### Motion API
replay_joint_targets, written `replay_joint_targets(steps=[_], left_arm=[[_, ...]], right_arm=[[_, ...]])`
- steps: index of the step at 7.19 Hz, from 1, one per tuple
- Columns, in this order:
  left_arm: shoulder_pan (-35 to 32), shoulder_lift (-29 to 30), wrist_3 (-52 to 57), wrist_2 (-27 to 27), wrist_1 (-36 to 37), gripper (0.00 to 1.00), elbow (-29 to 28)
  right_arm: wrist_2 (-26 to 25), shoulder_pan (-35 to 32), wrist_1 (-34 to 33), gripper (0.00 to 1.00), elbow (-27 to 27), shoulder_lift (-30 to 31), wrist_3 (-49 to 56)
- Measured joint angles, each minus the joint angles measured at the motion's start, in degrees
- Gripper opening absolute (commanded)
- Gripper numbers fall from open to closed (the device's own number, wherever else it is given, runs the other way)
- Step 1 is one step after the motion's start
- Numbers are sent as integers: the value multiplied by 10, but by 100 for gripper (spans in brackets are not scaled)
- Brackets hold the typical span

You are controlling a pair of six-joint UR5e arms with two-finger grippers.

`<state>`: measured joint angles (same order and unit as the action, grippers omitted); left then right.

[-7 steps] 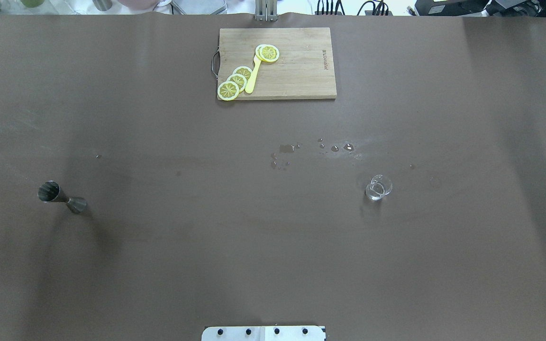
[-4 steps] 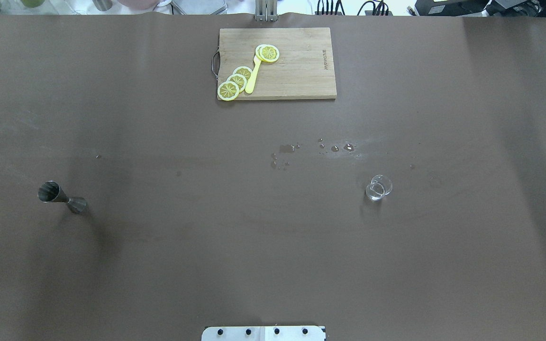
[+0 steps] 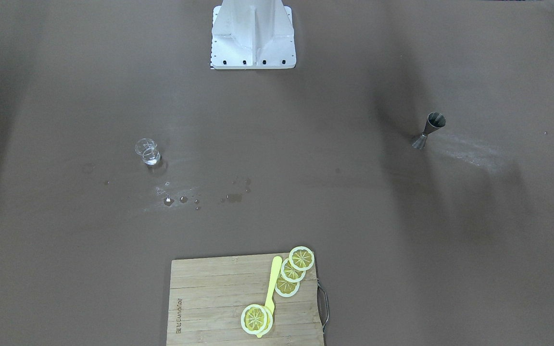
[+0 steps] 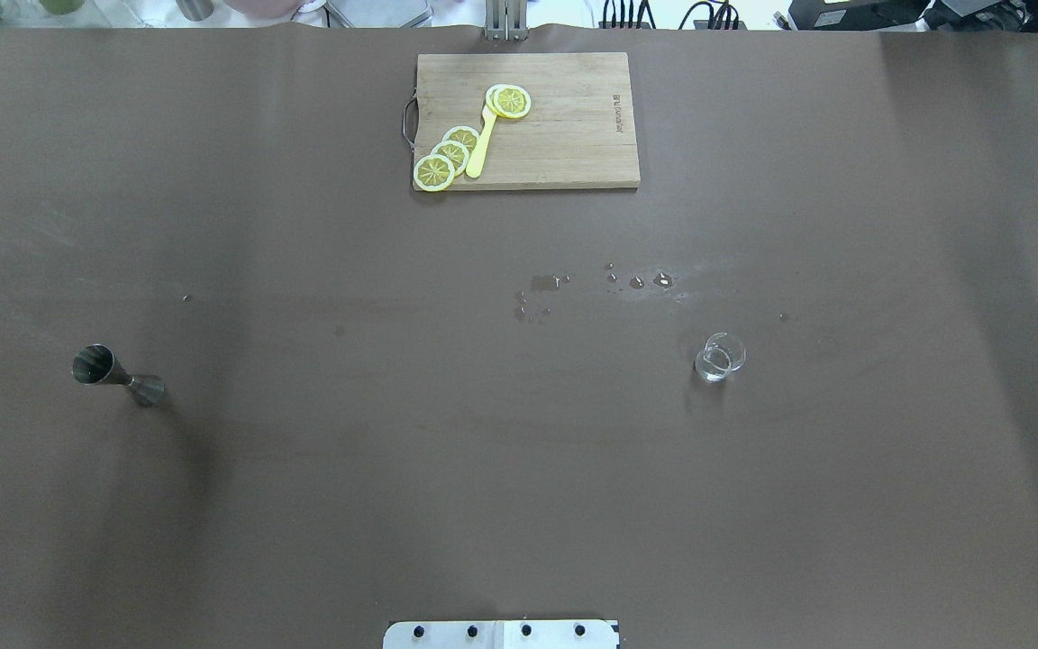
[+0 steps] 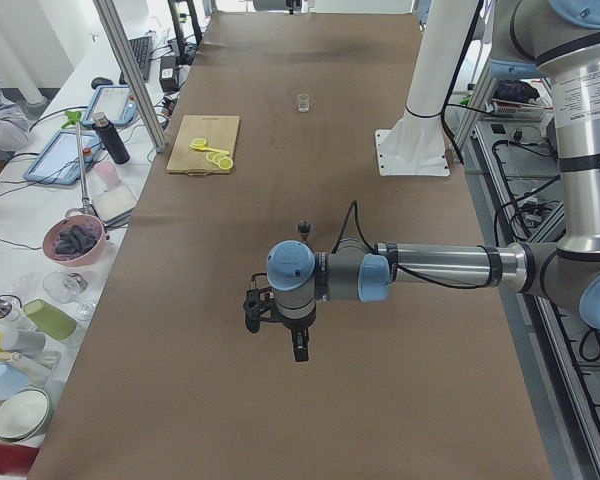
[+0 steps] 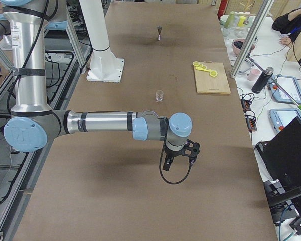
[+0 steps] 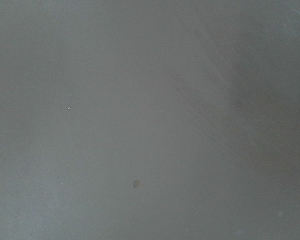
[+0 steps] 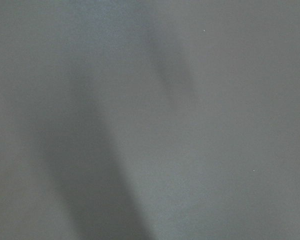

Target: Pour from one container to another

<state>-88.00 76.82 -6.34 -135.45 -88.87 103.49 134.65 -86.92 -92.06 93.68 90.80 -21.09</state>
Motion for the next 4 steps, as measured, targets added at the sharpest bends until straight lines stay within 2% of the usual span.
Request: replay_joint_targets(steps=[4], left_arm=[[0,-9,0,3,-2,98,6]], right_arm=[[0,0,1,100,0,1,0]])
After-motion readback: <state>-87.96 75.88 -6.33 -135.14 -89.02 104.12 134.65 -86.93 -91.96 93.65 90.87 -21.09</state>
